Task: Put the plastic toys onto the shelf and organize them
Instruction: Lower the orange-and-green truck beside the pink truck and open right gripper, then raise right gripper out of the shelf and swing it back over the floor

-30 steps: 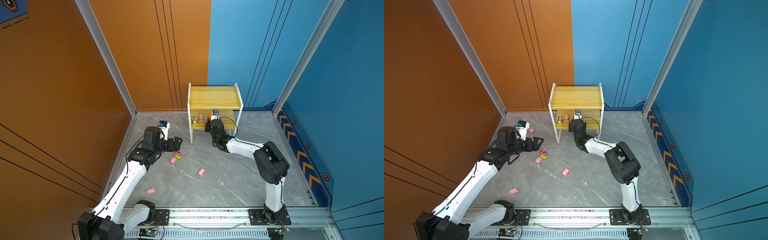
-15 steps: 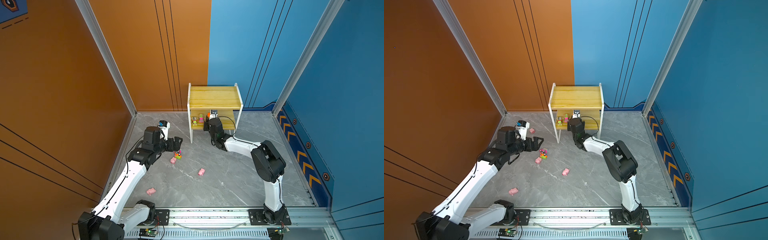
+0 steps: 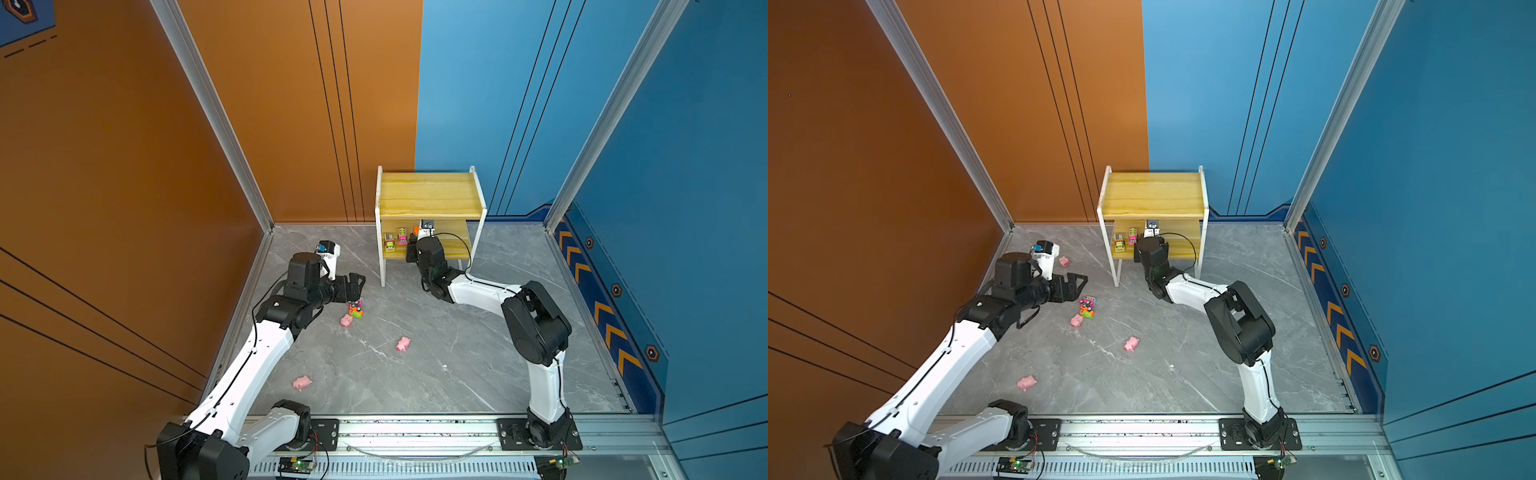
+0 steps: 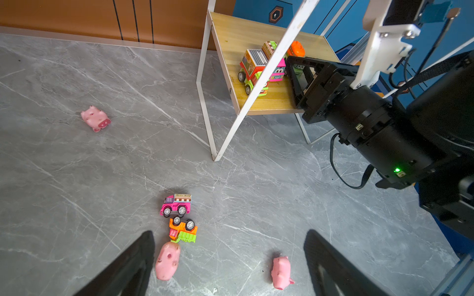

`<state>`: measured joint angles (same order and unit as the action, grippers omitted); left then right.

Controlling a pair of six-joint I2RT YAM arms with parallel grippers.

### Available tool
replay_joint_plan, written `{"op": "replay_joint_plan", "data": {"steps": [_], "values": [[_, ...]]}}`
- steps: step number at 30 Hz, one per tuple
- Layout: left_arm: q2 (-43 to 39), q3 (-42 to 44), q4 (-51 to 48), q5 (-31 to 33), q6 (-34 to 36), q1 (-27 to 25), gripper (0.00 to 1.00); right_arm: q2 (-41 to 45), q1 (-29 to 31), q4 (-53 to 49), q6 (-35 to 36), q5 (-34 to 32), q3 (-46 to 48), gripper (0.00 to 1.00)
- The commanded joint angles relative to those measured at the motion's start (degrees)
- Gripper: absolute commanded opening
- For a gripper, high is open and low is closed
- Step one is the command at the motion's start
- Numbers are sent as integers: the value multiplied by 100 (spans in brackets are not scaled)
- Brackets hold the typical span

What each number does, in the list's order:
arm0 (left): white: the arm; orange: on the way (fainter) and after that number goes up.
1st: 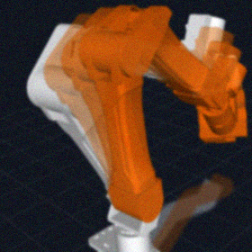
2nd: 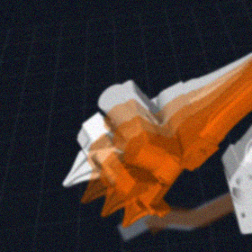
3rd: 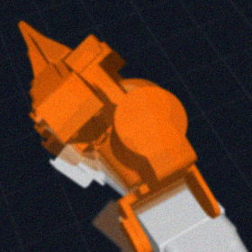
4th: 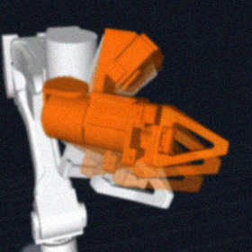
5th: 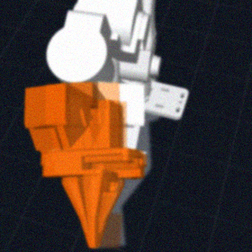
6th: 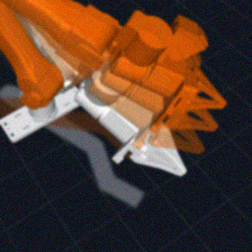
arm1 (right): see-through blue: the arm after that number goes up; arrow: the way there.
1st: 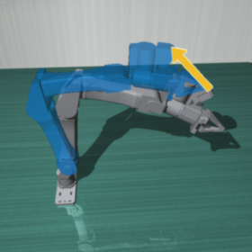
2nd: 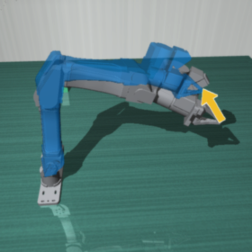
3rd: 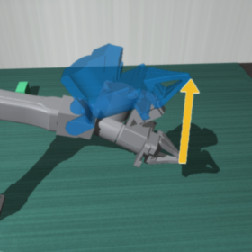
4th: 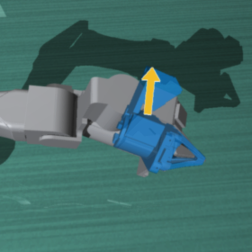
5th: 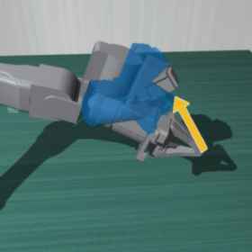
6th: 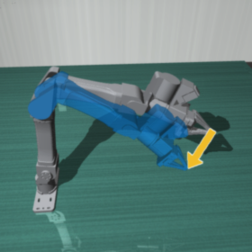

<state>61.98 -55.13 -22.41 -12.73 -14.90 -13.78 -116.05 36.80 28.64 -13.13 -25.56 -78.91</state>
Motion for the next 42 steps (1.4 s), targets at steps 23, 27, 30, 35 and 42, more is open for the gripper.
{"op": "replay_joint_plan", "data": {"steps": [23,27,30,35,42], "values": [[4,77,106,-129,-84,117,92,1840,302,-37,227,-124,1803,78],[19,90,104,-96,-84,125,92,2521,667,-113,335,-230,2482,80],[33,91,105,-64,-84,138,92,3119,739,-335,215,-90,2962,80],[121,100,105,14,-84,148,92,3955,871,-1170,4,254,3457,81],[378,169,58,434,1,-6,92,4636,1321,-1613,-349,862,4290,82]]}}
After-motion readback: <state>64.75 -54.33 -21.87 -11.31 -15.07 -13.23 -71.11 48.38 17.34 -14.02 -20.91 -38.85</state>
